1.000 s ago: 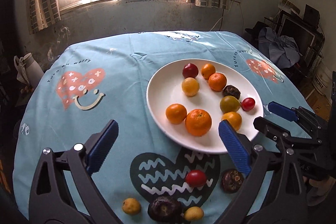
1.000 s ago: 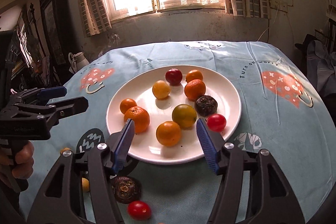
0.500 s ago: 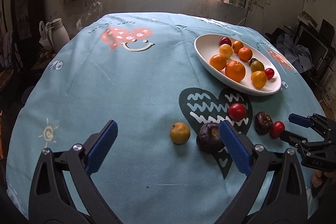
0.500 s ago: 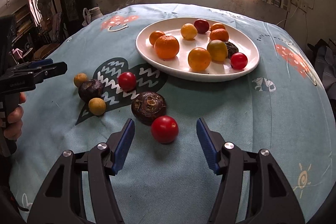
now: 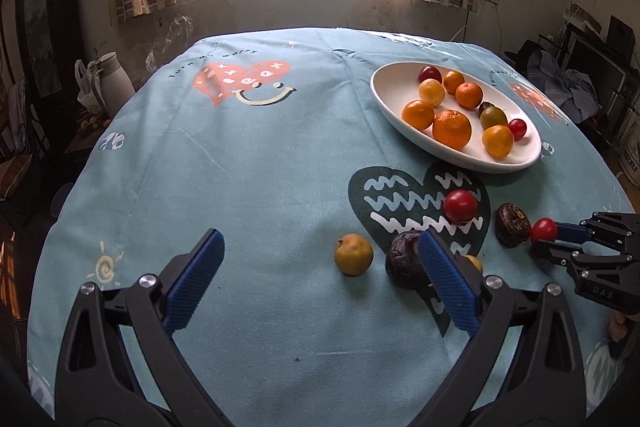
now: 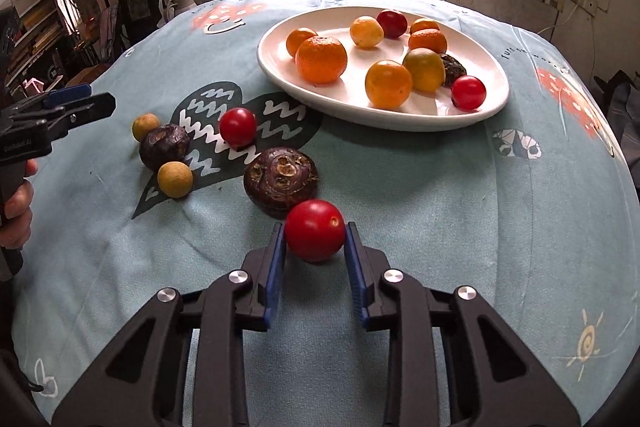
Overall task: Organize fruits
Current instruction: 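Move back and grasp a red tomato with the right tool, then grasp a small yellow fruit with the left tool while the right tool holds the tomato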
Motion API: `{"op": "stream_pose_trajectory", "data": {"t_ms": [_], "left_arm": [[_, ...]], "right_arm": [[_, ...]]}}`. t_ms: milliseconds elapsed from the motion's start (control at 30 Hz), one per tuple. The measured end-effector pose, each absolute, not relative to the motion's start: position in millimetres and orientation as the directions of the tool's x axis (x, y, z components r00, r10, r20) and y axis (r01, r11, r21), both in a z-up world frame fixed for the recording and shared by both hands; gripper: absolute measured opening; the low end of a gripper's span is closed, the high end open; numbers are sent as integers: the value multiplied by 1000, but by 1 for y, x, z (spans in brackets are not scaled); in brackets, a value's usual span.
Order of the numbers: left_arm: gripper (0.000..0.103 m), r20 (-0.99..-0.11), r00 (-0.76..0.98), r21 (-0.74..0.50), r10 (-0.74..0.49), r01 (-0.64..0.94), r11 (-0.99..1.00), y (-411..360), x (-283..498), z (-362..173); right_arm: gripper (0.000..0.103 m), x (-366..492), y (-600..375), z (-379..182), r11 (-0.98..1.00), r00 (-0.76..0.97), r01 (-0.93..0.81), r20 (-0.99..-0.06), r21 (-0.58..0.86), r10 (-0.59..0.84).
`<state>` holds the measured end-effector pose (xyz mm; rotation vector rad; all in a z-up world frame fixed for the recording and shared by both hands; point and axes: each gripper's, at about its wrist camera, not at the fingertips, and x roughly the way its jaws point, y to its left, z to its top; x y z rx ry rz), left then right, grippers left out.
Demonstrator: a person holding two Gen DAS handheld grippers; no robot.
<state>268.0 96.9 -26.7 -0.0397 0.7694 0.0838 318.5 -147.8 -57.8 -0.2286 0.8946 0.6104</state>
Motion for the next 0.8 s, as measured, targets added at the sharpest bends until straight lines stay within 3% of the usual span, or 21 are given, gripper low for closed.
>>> {"op": "stream_pose_trajectory", "data": {"t_ms": [100, 167, 233, 300, 667, 800], "left_arm": [[93, -694, 720, 12, -19, 38, 999, 92, 265, -28], [81, -714, 696, 10, -74, 116, 993, 93, 266, -32], [62, -744, 656, -27, -126, 158, 987, 99, 272, -39], [53, -758, 635, -57, -149, 164, 985, 105, 276, -46], [53, -760, 628, -75, -168, 171, 982, 107, 287, -60], [45, -775, 611, -64, -161, 177, 982, 106, 292, -65]], "right_arm": [[29, 317, -155, -45, 809, 484, -579, -757, 98, 438], [29, 316, -156, -42, 812, 492, -576, -752, 97, 439], [29, 317, -156, -43, 815, 489, -571, -755, 101, 436], [29, 317, -156, -42, 817, 489, -568, -757, 100, 433], [29, 319, -156, -46, 822, 485, -560, -764, 103, 425], [29, 319, -156, -47, 823, 481, -559, -767, 106, 425]]}}
